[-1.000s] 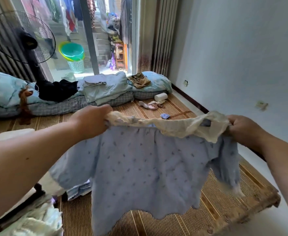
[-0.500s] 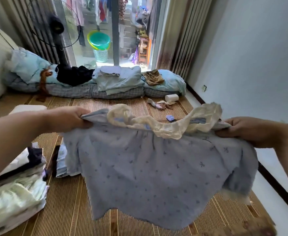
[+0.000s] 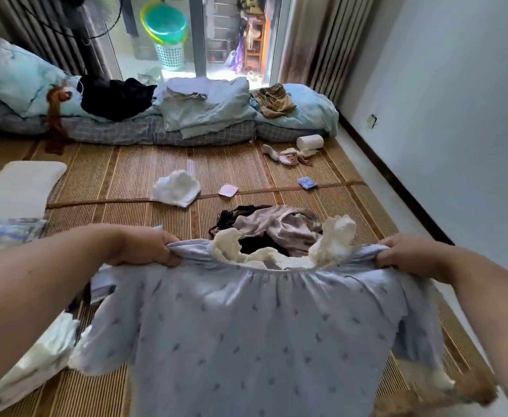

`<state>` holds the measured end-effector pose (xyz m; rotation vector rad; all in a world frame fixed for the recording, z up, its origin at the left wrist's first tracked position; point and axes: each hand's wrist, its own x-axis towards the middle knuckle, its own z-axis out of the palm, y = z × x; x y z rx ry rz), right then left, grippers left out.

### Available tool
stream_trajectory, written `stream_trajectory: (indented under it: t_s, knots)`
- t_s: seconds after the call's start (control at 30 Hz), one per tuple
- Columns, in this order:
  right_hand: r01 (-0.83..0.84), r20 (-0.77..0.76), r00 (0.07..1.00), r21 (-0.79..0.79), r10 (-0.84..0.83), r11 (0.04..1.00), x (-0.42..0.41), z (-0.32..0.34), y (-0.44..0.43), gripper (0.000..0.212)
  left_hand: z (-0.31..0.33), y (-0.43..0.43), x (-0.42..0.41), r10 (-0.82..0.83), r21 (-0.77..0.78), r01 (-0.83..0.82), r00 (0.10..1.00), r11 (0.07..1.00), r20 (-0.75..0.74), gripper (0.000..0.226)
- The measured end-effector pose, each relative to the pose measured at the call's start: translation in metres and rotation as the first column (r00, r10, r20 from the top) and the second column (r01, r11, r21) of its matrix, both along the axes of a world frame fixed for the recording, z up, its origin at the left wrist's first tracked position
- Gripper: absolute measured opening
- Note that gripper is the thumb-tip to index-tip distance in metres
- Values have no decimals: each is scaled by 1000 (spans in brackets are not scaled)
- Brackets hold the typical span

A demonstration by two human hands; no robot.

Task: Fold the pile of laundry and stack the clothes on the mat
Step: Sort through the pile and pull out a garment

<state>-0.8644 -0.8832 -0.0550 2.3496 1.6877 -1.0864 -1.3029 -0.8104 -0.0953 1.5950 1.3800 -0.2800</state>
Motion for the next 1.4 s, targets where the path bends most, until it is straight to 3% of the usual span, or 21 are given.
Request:
stream_trajectory:
  t_s: [0.07,0.13,0.3,0.6,0.77,0.87,0.97,1.03,1.13,1.2,1.27,1.33,1.4]
  knots:
    - [-1,140,990,79,-10,997,-4,-41,10,13,-30,15,16,-125,222,152,984,963,-130,19]
    - [73,180,979,116,-93,991,-6,-82,11,13,-66,27,29,-145,322,195,974,926,-174,25]
    - [244,217,935,172,-279,954,-7,-159,22,22,-148,54,44,-95,378,140,986,915,-136,25]
    - [229,403,865,214,-299,950,17,-241,98,17,-224,120,67,1,519,169,950,838,-311,25]
    - [244,233,917,313,-324,918,22,-302,148,10,-271,156,79,97,584,182,905,791,-414,32]
    - [267,12,957,343,-288,901,18,-344,159,41,-308,163,89,193,578,40,922,815,-336,27]
    - [354,-150,935,409,-320,841,14,-374,140,63,-341,147,88,389,627,-188,900,756,-199,58]
    - [462,-188,882,525,-432,715,19,-390,118,58,-361,127,81,574,635,-408,816,657,-70,68]
    - [662,-225,704,550,-674,509,38,-410,90,51,-391,102,67,861,499,-732,504,464,-61,83]
    - [804,-227,564,373,-794,464,51,-424,77,51,-413,91,55,951,319,-896,280,309,-135,94]
    - [925,-335,379,107,-863,365,56,-434,70,43,-430,81,44,989,54,-991,120,125,-88,96]
    - [949,-491,164,-158,-856,273,56,-440,68,41,-437,74,45,998,-166,-985,-35,-43,-50,92]
    - [918,-556,45,-305,-830,254,54,-442,71,40,-439,75,50,989,-248,-958,-143,-144,-25,84]
